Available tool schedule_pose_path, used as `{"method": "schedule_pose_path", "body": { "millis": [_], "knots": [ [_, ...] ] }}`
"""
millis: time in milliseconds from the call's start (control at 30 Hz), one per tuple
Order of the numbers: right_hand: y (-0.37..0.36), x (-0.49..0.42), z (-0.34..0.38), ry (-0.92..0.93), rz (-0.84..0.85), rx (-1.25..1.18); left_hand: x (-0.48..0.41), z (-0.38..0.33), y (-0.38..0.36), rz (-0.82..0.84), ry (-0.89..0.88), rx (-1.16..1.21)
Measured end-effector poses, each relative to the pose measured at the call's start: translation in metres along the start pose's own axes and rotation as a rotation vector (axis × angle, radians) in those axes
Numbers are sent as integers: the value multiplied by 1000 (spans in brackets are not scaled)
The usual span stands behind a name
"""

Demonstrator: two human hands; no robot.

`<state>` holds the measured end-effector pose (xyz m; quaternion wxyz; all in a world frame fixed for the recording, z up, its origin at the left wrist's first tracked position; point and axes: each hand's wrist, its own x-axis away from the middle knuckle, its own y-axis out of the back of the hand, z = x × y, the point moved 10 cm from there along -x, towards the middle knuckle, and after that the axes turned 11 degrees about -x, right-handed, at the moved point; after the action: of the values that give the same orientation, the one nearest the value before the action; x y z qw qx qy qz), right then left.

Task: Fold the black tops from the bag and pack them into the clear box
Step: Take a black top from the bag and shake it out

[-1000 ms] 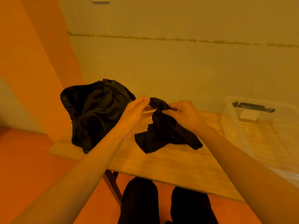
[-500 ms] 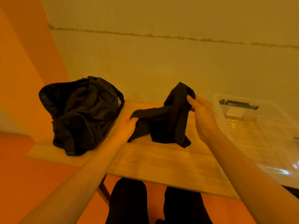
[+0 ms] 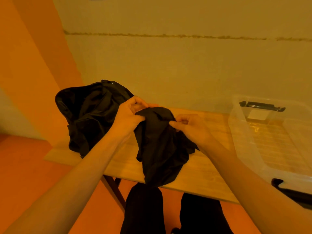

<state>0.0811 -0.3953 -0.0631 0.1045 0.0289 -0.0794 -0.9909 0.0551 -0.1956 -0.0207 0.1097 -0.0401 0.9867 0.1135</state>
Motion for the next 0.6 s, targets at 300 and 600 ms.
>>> {"method": "schedule_pose_path", "body": {
  "millis": [300, 600],
  "knots": [
    [42, 31, 53, 266, -108, -90, -3, -2, 38, 39, -244, -851],
    [42, 38, 24, 112, 40, -283, 26, 9, 0, 433, 114, 41]
  ]
}}
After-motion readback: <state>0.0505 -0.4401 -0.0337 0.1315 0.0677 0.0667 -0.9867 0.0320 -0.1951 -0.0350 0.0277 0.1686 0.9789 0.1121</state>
